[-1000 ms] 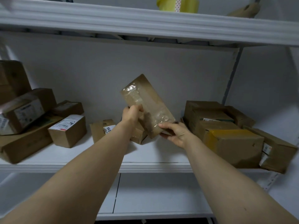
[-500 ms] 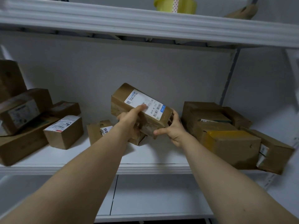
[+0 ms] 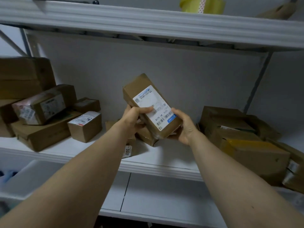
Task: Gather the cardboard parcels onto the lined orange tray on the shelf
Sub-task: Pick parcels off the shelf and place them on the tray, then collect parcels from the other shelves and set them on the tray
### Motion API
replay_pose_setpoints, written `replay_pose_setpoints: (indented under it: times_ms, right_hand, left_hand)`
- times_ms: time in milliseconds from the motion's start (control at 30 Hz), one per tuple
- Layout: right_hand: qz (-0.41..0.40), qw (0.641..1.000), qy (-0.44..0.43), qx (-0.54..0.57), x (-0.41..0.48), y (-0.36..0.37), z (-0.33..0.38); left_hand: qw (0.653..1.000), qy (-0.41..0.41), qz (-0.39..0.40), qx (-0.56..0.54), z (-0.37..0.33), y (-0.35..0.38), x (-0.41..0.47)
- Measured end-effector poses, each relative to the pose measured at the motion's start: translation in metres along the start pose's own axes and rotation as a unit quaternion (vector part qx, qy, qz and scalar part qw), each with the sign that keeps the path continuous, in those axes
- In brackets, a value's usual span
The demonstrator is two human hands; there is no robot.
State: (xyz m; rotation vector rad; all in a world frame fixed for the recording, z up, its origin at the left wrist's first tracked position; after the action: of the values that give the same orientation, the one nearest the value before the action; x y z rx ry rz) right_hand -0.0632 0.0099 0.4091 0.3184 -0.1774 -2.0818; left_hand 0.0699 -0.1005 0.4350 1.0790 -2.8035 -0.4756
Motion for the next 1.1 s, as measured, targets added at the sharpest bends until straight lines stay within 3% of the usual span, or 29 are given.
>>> replay_pose_setpoints:
  times_ms: [167,333,467,700,867,1100]
  right_hand:
    - [0.09,0.995,0.013,-0.03,0.005,0.042,-0.008]
    - [0.157,0.986,0.001,-0.063,0.016,0.112,-0.028]
    - [0.208,0.975,0.008,-0.081,0.01,0.177,-0.054]
    - [0.249,0.959,0.054,-0.127,-0.002,0.27,-0.107]
    - [0.272,0.942,0.071,-0.184,-0.009,0.33,-0.143]
    - [0.269,0.927,0.115,-0.236,-0.012,0.411,-0.196]
  left_hand:
    - [0.998,0.038,-0.023,-0.04,-0.012,-0.034,-0.021]
    - [0.98,0.055,-0.171,-0.088,-0.016,-0.091,-0.068]
    - [0.935,0.091,-0.325,-0.11,-0.018,-0.147,-0.12]
    - [0.859,0.076,-0.494,-0.116,-0.017,-0.236,-0.186]
    - [0.824,0.036,-0.553,-0.113,-0.012,-0.295,-0.221]
    - [0.801,-0.012,-0.579,-0.151,-0.009,-0.386,-0.258]
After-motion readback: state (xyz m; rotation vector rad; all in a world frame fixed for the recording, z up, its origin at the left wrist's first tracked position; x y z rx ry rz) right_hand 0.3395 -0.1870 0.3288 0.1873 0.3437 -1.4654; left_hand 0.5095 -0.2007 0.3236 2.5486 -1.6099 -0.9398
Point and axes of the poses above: each hand's wrist, its own x-axis towards the middle knuckle, its own y-axis out of the palm, z = x × y, the point moved 5 cm from there along x, towards the middle knuckle, and after that the axes turned 4 degrees about z, right-handed, at the moved point
